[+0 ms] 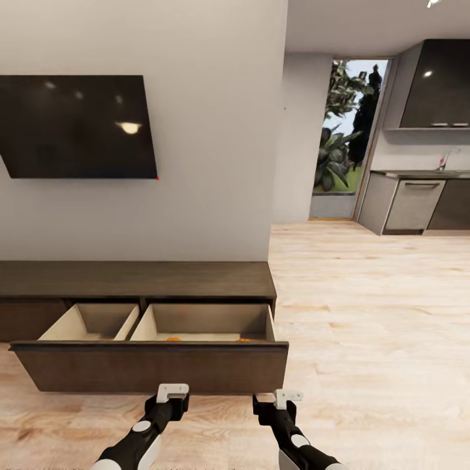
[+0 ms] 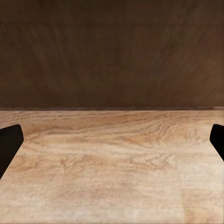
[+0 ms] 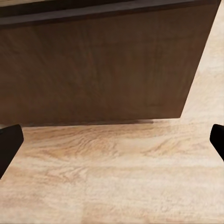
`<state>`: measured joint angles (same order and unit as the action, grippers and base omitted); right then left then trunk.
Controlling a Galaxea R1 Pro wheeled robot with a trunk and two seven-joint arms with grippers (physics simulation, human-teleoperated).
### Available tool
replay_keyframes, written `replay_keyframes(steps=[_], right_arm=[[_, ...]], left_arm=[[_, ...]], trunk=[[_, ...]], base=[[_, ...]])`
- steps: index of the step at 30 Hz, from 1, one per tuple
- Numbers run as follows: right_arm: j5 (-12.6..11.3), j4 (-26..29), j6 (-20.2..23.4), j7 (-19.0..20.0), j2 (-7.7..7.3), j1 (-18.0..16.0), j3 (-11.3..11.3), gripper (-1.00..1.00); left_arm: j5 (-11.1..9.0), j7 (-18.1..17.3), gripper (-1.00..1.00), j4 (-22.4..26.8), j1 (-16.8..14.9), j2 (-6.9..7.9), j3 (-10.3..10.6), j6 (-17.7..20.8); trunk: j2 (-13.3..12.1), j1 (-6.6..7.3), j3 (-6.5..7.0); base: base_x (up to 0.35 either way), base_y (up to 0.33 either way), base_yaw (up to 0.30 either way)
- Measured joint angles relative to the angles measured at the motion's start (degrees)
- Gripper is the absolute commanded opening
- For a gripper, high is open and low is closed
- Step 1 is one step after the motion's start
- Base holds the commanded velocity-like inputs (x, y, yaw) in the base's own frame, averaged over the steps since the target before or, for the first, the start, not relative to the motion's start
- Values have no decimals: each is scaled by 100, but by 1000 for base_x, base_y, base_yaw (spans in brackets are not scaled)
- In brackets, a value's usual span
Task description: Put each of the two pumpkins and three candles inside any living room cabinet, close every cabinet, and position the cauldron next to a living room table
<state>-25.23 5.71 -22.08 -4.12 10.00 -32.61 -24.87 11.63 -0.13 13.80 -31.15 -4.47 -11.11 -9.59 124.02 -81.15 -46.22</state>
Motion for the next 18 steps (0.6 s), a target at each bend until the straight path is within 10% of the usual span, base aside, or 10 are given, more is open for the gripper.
replay_keyframes(steps=[18], right_arm=[[-51,39,-1,-20,0,-2,22,100]], left_arm=[[-69,-32,100,23,0,105,-94,10]], trunk=[[722,-395,-323]], base=[[0,0,0]])
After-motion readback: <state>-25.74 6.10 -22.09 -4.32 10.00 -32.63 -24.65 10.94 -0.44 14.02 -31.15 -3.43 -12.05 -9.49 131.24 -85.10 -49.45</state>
